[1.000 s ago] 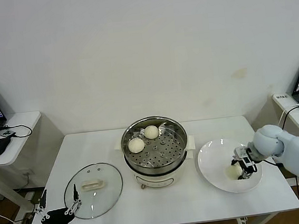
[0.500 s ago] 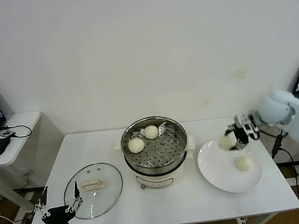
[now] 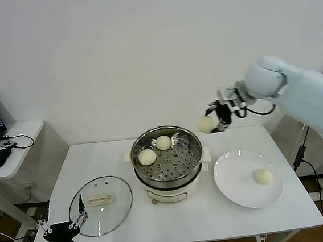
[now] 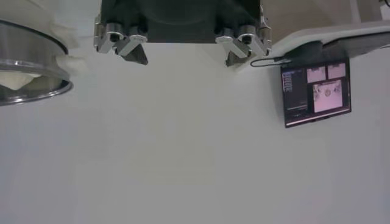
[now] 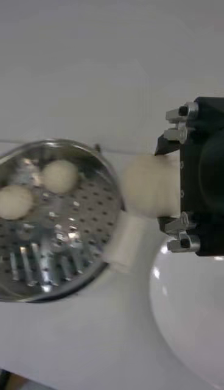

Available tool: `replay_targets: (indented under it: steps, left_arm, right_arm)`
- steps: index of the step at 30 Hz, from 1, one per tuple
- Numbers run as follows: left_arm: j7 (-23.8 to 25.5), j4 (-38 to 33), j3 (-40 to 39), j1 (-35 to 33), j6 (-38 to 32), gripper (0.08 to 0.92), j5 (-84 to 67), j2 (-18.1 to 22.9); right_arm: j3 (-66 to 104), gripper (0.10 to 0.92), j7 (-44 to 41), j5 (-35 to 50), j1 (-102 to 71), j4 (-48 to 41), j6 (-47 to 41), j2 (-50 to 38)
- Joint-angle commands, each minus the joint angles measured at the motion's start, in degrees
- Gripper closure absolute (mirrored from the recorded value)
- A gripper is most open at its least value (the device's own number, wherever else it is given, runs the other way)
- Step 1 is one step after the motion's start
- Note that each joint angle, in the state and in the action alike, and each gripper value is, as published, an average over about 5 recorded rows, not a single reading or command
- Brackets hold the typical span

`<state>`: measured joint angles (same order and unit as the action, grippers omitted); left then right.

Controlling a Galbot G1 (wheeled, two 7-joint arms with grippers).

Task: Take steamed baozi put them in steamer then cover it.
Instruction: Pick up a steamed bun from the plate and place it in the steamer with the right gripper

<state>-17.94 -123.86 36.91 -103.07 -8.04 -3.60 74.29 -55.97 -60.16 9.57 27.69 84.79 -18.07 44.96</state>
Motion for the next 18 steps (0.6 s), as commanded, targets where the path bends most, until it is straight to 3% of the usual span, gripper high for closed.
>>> replay_targets:
  steps: [1, 11, 18]
  left_arm:
    - [-0.02, 0.14, 0.65, -0.12, -0.03, 0.177, -0.15, -0.20]
    - [0.10, 0.50, 0.35, 0.58, 0.11, 0.177, 0.07, 0.73]
    - [-0.14, 0.76, 0.77, 0.30, -0.45, 0.177, -0.18, 0.72]
  right_arm:
    - [-7.95, 0.394, 2.02, 2.64, 2.42, -3.76, 3.83, 14.29]
    - [-12.23, 0.389, 2.21, -2.61, -1.18, -5.96, 14.95, 19.25]
    - [-14.31, 0.389, 2.63, -11.88, -2.25, -7.36, 22.23, 21.47]
